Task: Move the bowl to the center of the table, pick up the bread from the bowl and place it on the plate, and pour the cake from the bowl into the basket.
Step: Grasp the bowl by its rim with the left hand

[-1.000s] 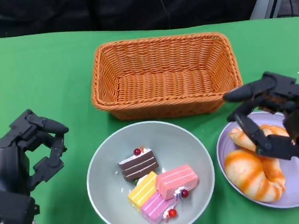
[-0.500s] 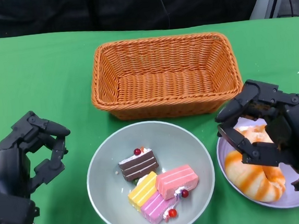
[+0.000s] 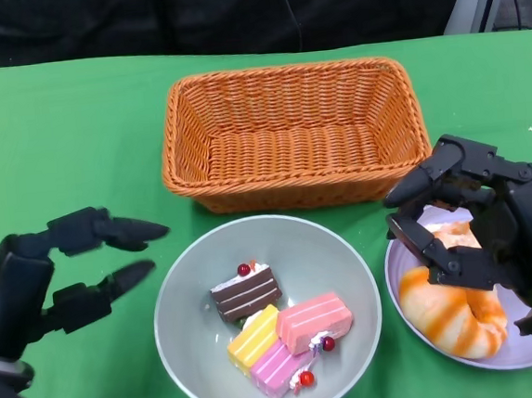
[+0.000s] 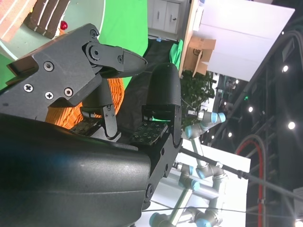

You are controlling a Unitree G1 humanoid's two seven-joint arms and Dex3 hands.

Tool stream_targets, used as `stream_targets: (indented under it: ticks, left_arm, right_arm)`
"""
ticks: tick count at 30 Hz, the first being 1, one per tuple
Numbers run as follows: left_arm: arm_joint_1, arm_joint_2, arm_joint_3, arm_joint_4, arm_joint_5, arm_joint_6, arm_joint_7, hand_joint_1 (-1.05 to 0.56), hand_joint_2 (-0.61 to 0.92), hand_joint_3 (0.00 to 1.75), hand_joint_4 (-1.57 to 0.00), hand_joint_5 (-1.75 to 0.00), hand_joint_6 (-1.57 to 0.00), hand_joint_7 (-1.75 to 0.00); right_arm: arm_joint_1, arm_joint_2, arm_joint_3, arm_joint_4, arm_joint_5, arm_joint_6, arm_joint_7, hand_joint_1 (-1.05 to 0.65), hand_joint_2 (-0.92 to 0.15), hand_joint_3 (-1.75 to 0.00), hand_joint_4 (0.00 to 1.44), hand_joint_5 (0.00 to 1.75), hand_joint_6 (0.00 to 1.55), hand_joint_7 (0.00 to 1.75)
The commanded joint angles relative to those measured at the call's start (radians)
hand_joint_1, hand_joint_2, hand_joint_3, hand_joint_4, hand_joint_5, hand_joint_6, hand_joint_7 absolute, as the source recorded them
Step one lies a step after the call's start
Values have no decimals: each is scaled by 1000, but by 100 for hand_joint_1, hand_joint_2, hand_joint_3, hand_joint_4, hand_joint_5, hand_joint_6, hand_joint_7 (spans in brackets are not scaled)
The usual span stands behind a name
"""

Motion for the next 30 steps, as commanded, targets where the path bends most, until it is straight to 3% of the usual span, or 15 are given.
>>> stream_targets:
  ticks: [1,5,17,30]
  left_arm:
    - [31,92,2,-80,74,-38,-20,-28,91,3,-75,-23,-80,-1]
    - [38,144,-1,-98,134,-82,-11,-35,92,1,-71,-10,-73,0]
    - [60,250,22,-92,304,-203,40,-43,83,0,-69,-4,-70,0]
    - [74,190,111,-106,595,-390,197,-41,83,1,-88,-8,-85,-4]
  right_arm:
    - [-10,4,-15,-5,11,20,-17,-10,-59,-80,71,145,71,115]
    - [-9,3,-14,-13,6,34,-28,-9,-58,-83,71,145,70,116]
    - [-18,19,-21,-15,42,68,-36,-7,-57,-90,69,148,68,119]
    - [-3,44,-19,-74,21,137,-89,-11,-64,-77,67,152,65,122]
